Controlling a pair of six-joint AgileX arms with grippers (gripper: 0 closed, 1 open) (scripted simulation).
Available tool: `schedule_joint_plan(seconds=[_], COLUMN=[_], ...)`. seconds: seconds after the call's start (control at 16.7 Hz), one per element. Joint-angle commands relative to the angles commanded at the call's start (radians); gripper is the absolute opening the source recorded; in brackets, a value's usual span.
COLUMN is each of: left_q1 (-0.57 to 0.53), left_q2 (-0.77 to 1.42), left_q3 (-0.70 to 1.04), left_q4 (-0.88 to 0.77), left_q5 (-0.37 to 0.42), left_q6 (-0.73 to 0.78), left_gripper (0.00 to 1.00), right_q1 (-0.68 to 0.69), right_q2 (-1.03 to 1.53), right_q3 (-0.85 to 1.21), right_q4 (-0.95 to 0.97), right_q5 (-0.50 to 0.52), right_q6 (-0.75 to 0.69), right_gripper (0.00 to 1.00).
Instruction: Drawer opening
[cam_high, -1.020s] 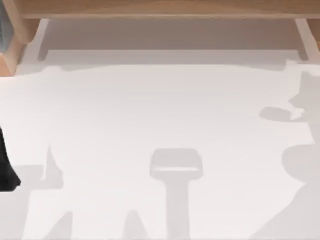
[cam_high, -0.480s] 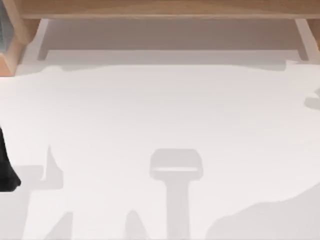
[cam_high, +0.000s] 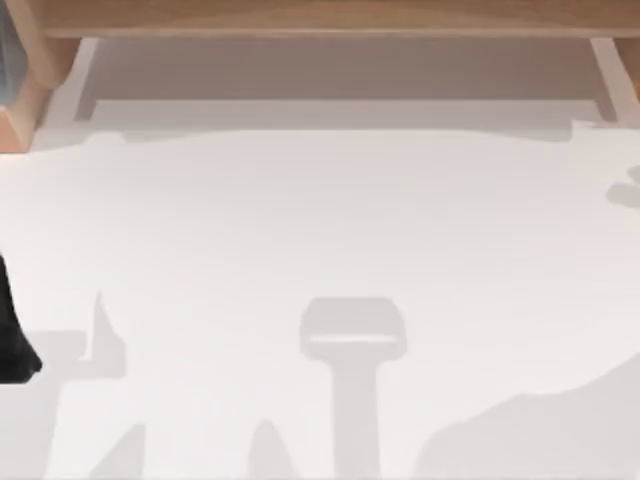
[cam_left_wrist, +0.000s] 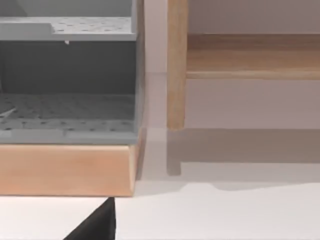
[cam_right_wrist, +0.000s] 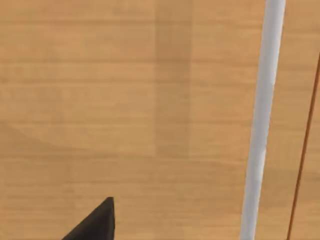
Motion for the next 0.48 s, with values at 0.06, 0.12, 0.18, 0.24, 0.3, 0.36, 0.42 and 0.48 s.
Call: schedule_joint_plan(seconds=[0.06, 0.12, 0.18, 0.24, 0.3, 0.36, 0.42, 0.48], left_q1=[0.000, 0.000, 0.000, 0.000, 0.000, 0.000, 0.000, 0.000], left_q2=[0.000, 0.000, 0.000, 0.000, 0.000, 0.000, 0.000, 0.000], left_q3=[0.000, 0.000, 0.000, 0.000, 0.000, 0.000, 0.000, 0.000], left_q4=[0.000, 0.000, 0.000, 0.000, 0.000, 0.000, 0.000, 0.000], left_q5=[0.000, 0.000, 0.000, 0.000, 0.000, 0.000, 0.000, 0.000], left_q6=[0.000, 0.000, 0.000, 0.000, 0.000, 0.000, 0.000, 0.000], left_gripper=[1.00, 1.00, 1.00, 1.00, 1.00, 1.00, 1.00, 1.00], right_q1=[0.003, 0.006, 0.008, 0.008, 0.008, 0.008, 0.008, 0.008], right_q2=[0.009, 0.017, 0.022, 0.023, 0.023, 0.023, 0.023, 0.023], right_q3=[0.019, 0.035, 0.045, 0.048, 0.048, 0.048, 0.048, 0.048], right_q4=[-0.010, -0.019, -0.024, -0.025, -0.025, -0.025, -0.025, -0.025], right_q5=[0.003, 0.006, 0.008, 0.008, 0.008, 0.008, 0.008, 0.008], right_q6=[0.000, 0.000, 0.000, 0.000, 0.000, 0.000, 0.000, 0.000], right_gripper=[1.00, 1.00, 1.00, 1.00, 1.00, 1.00, 1.00, 0.92])
